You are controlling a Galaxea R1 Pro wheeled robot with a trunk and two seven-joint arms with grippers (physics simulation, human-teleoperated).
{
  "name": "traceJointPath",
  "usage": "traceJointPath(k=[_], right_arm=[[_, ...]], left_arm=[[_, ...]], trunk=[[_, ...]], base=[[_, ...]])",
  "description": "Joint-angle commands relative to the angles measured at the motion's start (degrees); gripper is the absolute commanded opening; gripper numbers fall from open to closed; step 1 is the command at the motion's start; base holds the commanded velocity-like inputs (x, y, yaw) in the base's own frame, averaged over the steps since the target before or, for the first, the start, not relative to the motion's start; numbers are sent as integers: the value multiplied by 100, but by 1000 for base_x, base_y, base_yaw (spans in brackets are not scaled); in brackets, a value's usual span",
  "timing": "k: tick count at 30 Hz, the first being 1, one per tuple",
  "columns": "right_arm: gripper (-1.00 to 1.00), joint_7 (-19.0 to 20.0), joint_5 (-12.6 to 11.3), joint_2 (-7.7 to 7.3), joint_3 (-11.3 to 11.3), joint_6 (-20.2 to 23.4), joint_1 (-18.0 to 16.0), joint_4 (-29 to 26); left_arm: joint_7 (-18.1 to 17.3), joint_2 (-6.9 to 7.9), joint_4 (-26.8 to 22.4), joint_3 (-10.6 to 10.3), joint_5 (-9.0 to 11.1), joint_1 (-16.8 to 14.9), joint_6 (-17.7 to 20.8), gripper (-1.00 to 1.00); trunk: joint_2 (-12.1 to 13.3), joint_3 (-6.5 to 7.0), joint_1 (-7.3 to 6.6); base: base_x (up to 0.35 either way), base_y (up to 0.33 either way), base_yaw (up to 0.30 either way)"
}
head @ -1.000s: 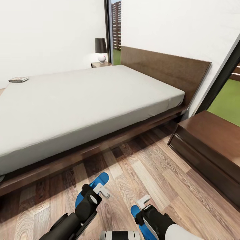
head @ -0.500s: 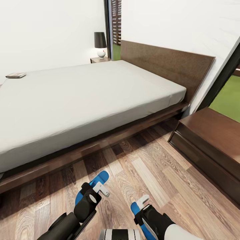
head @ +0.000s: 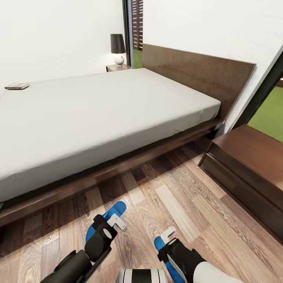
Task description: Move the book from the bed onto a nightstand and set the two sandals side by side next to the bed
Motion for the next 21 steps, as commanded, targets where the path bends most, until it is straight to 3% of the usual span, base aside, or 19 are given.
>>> traceJointPath(k=[1,9,21], right_arm=[[100,-20,4,-5,33,35,-5,-8],[100,-18,4,-27,32,28,-18,6],[100,-16,-3,-64,24,21,-19,12]], left_arm=[[7,7,-8,-16,-23,-6,28,-100],[9,12,-11,-16,-27,13,28,-100],[9,23,-26,3,-29,20,28,-100]], trunk=[[-2,-4,-1],[-11,-159,17],[-11,-159,17]], base=[[0,0,0],[0,0,0],[0,0,0]])
